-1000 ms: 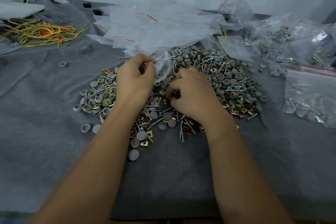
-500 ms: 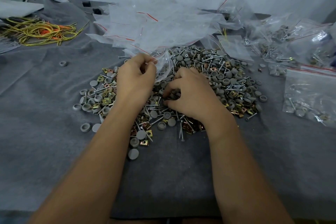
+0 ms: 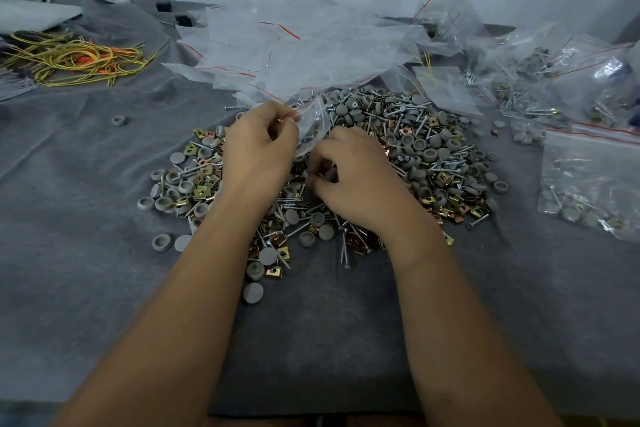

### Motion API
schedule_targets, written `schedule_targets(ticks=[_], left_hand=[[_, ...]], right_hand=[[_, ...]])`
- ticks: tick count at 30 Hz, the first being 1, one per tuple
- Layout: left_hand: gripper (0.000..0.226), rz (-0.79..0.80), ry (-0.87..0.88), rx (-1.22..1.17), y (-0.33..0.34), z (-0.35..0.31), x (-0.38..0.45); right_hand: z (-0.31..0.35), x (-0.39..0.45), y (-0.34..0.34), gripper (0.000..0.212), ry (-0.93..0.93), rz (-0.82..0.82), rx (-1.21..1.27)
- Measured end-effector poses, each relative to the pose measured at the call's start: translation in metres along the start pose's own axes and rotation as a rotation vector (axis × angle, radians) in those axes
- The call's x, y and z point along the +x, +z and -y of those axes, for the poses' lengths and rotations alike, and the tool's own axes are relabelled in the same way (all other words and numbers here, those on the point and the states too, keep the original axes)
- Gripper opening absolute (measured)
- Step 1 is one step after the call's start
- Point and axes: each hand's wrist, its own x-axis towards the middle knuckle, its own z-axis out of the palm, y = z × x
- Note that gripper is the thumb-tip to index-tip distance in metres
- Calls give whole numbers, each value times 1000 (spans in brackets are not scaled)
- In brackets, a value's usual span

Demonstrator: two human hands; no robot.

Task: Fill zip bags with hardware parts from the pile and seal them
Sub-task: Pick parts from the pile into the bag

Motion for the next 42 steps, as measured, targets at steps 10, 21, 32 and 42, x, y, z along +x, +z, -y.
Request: schedule_targets(ticks=[10, 21, 32, 42], left_hand=[[21, 29, 13, 57, 1, -1, -1], [18, 79, 103, -7, 2, -5, -6], [17, -25, 31, -67, 0, -6, -4], [19, -92, -36, -64, -2, -4, 0]], right_hand=[[2, 0, -10, 9, 173, -451, 439], [-4, 6, 7, 12, 170, -381, 265], [-3, 4, 2, 17, 167, -452, 389], [2, 0, -2, 27, 202, -160, 438]])
